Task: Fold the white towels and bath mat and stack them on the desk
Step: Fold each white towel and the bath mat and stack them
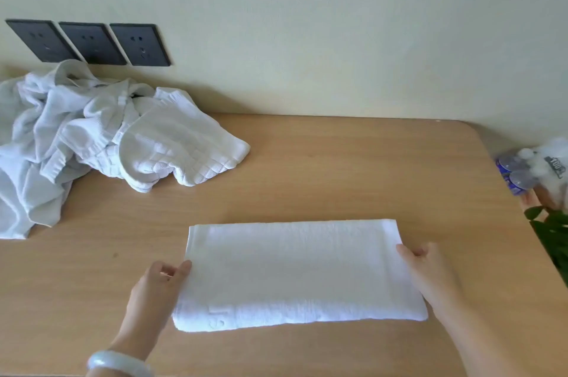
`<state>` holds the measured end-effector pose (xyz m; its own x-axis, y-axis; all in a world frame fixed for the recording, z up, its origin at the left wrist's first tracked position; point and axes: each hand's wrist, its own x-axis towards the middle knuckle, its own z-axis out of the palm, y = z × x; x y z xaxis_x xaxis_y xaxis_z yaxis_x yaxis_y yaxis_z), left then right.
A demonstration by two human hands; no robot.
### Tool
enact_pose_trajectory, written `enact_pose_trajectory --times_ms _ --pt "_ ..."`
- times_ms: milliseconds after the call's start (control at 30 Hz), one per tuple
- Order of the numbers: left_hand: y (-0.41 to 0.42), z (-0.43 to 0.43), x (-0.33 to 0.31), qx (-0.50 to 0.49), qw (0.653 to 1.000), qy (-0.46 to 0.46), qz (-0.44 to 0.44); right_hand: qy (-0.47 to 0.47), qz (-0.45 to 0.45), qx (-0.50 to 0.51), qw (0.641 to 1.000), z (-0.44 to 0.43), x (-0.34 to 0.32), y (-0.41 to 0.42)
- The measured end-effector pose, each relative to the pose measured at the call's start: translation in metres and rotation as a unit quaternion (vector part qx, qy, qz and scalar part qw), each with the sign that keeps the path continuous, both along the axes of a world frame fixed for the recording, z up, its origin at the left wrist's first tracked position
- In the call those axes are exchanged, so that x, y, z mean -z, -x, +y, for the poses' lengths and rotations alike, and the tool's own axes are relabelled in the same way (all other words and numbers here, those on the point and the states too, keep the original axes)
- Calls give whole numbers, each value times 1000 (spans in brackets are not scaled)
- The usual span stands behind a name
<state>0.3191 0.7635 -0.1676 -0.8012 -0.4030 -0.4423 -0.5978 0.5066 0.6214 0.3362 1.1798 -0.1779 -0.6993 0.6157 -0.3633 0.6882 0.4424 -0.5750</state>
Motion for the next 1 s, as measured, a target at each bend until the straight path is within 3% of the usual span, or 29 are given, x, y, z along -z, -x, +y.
enact_pose_trajectory --times_ms 133,267,367,433,533,633,700,800,900,1000 --pt "-28 5 0 -3 998 -58 -39 61 -17 13 998 -3 -1 -36" --pt "-39 19 2 -38 997 -54 26 37 19 17 999 -20 -1 -49" --pt "-49 29 9 -46 996 6 70 -27 79 -17 996 -32 6 -59" --pt "-57 29 21 33 989 93 108 -94 94 -60 989 -37 16 -70" --pt "-62 24 37 105 973 160 126 -165 86 -65 980 -42 22 -76" --pt "-61 28 31 93 964 210 133 -295 52 -71 951 -47 14 -75" --pt "-61 43 20 111 943 267 164 -348 101 -133 923 -71 5 -71" --pt "-55 90 15 267 889 281 245 -310 187 -316 877 -140 1 -58" --pt "-43 121 28 354 874 279 184 -248 145 -390 875 -192 16 -36" --pt "-46 104 51 348 878 294 147 -265 92 -397 874 -191 39 -39"
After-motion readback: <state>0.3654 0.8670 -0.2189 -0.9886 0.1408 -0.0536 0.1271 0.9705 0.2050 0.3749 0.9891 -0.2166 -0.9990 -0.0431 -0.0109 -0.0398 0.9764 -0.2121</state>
